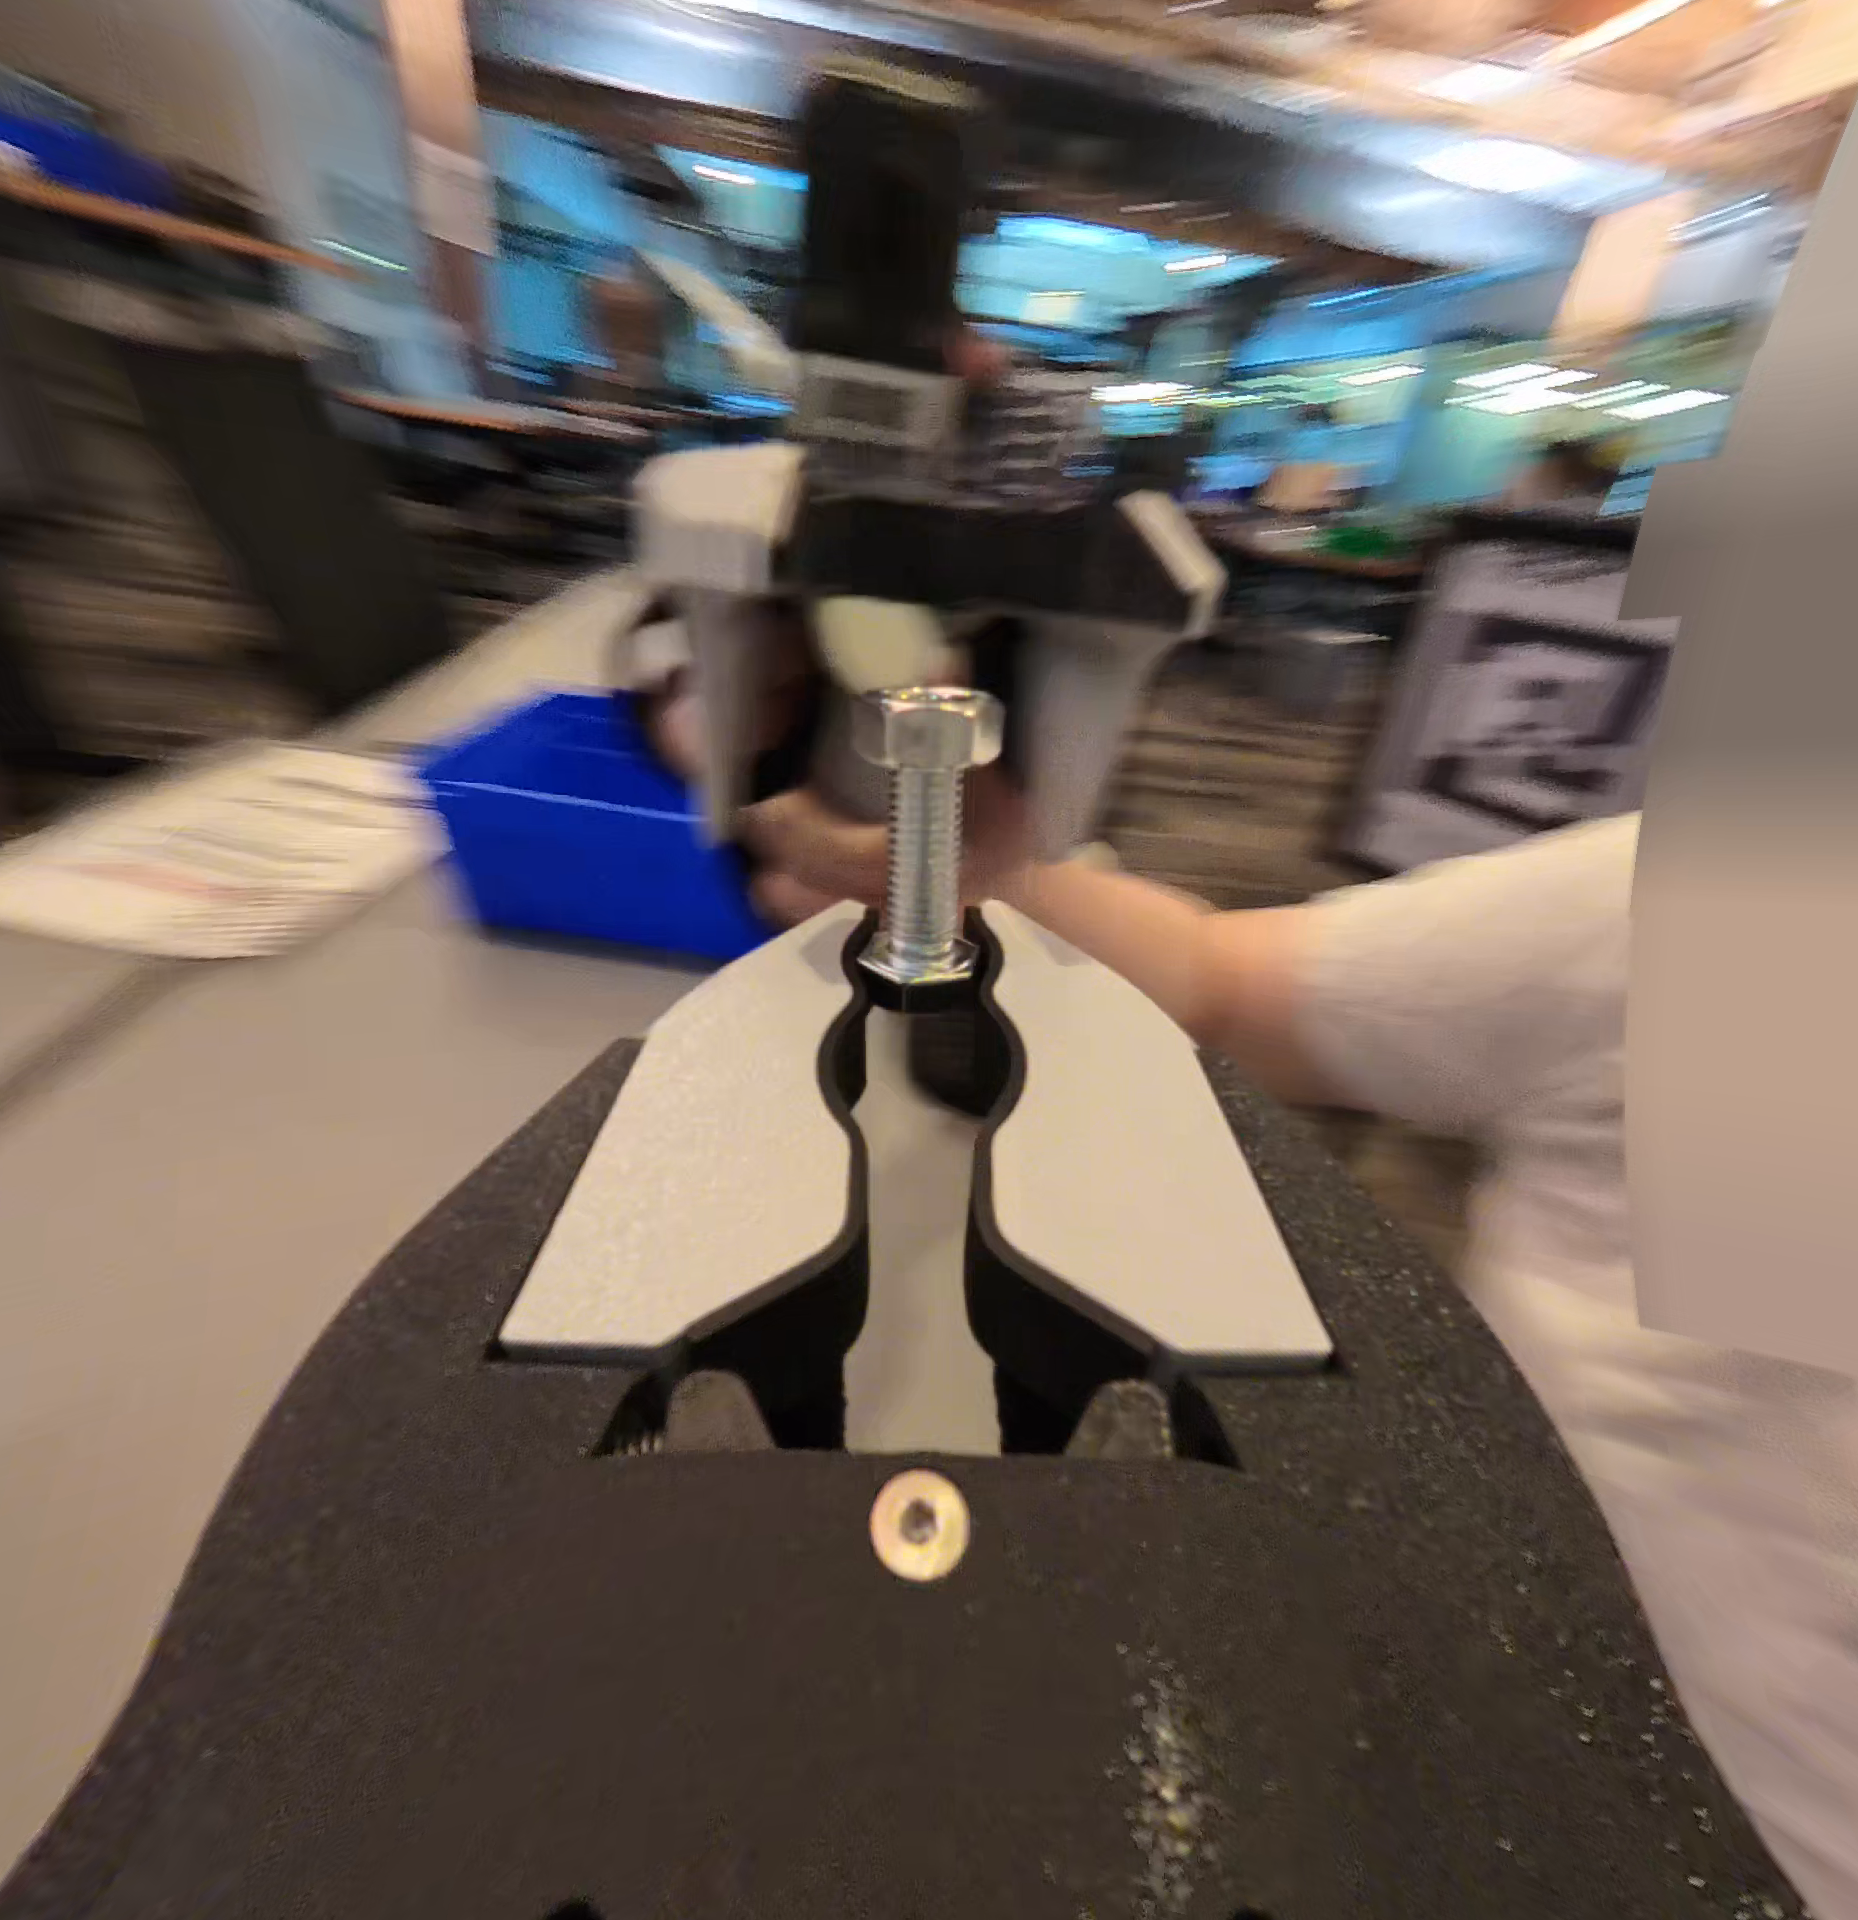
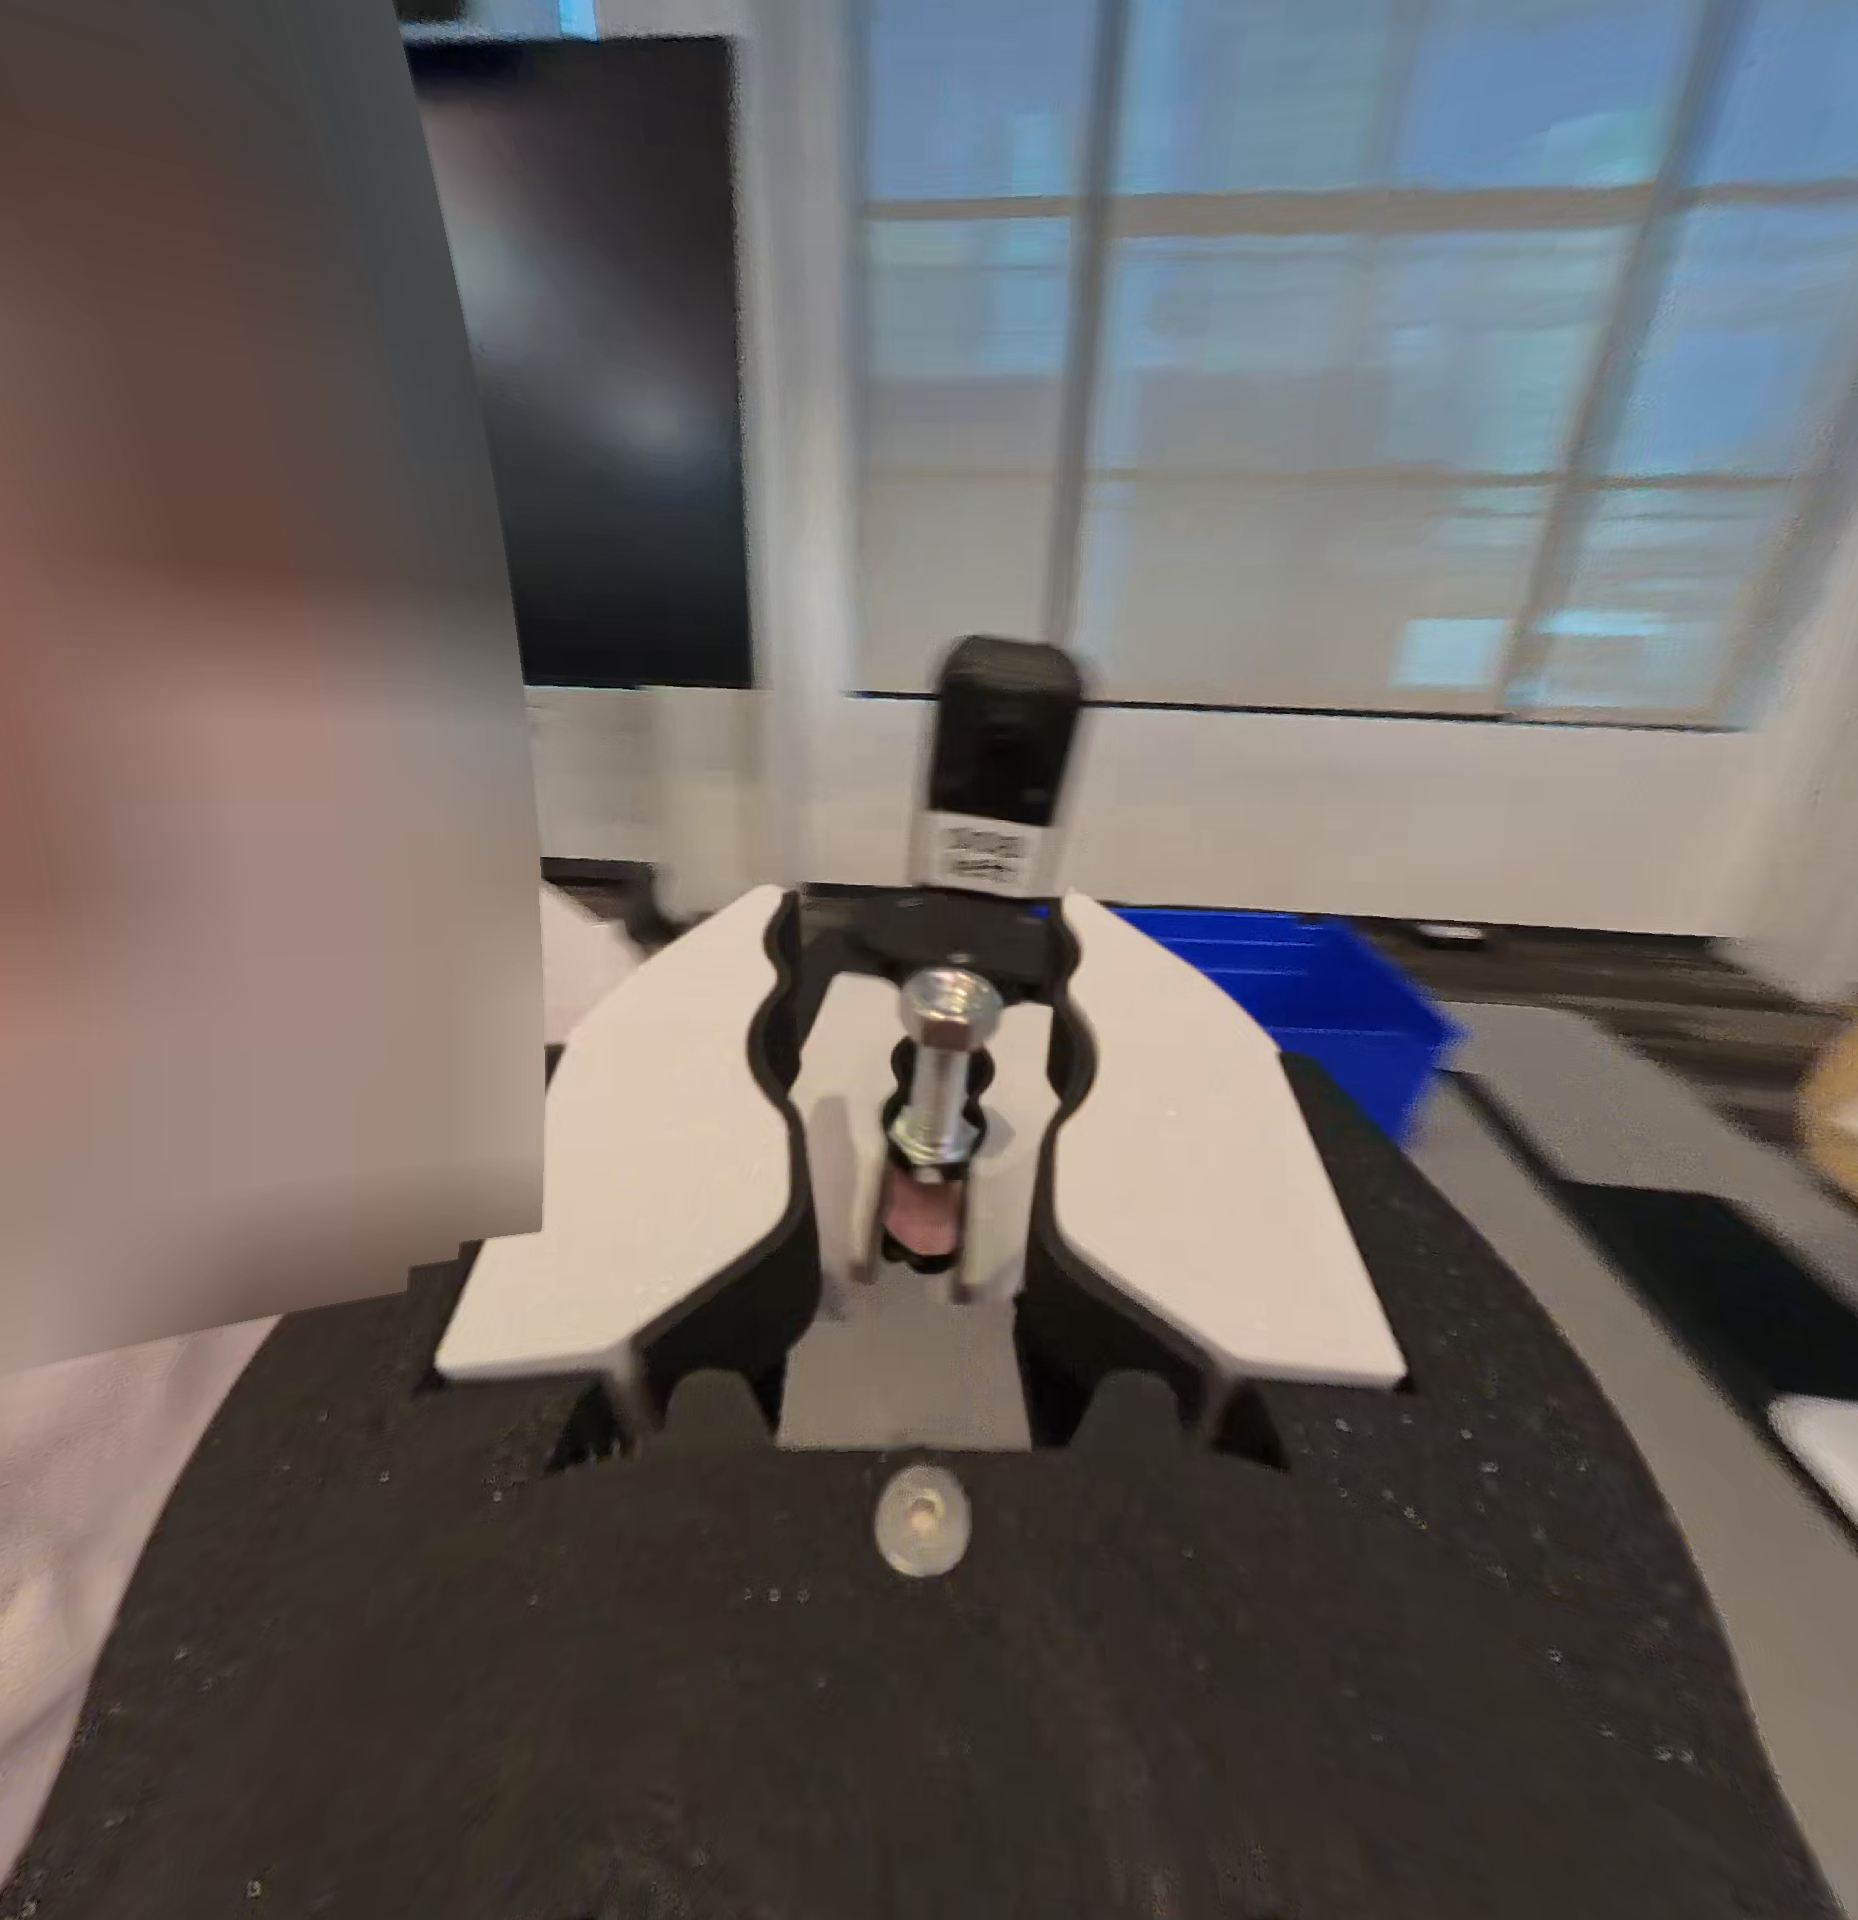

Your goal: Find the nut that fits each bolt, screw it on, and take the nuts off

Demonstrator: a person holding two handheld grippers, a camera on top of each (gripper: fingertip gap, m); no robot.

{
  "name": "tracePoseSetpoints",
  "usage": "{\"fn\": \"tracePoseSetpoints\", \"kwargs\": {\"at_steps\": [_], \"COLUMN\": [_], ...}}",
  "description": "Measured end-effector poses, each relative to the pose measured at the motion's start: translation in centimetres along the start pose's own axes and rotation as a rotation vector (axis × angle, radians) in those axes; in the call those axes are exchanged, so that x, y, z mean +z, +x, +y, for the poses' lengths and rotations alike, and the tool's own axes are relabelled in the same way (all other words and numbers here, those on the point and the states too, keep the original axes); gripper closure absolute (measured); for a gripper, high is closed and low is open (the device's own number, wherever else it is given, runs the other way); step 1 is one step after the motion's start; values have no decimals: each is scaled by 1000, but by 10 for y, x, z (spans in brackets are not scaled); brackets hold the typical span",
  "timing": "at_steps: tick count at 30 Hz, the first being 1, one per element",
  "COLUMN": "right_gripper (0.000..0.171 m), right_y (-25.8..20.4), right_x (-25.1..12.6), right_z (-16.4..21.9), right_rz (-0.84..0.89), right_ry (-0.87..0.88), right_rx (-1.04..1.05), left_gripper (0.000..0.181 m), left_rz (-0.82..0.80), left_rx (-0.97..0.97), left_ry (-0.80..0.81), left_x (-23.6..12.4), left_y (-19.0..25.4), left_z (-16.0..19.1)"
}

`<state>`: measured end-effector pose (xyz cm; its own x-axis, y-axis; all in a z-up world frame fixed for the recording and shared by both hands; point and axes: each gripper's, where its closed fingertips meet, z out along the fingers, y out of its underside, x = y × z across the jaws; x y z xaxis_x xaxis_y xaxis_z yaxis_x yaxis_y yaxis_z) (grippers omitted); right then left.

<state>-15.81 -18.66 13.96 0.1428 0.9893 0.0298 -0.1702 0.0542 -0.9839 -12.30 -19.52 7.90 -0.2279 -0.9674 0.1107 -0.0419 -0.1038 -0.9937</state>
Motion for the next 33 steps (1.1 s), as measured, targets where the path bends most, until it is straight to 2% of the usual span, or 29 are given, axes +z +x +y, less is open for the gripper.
{"fn": "tracePoseSetpoints", "kwargs": {"at_steps": [2,4,6,11,13,16,19,23,25,29,33], "right_gripper": [129,133,136,141,152,154,154,154,154,154,154], "right_y": [12,28,34,40,40,35,16,-38,-57,-76,-79], "right_x": [0,-1,0,4,4,4,4,-13,-15,-16,-16], "right_z": [-4,0,7,23,26,24,20,11,12,14,16], "right_rz": [164,339,419,433,408,341,148,-315,-462,-628,-665], "right_ry": [-12,-52,-77,-140,-146,-142,-144,-81,-45,24,58], "right_rx": [-66,-106,-110,-47,-21,-14,7,27,47,86,81], "left_gripper": [166,166,166,166,166,166,166,167,167,167,167], "left_rz": [-241,-325,-352,-376,-369,-329,-141,328,493,744,846], "left_rx": [119,145,128,111,109,112,81,-69,-156,-340,-439], "left_ry": [-8,-10,-16,-14,-8,-10,-15,2,-9,-9,-23], "left_x": [-8,-11,-11,-14,-14,-13,-6,3,4,0,-5], "left_y": [-29,-38,-42,-47,-46,-40,-17,52,76,103,109], "left_z": [0,1,3,2,1,0,-1,-3,1,3,3]}}
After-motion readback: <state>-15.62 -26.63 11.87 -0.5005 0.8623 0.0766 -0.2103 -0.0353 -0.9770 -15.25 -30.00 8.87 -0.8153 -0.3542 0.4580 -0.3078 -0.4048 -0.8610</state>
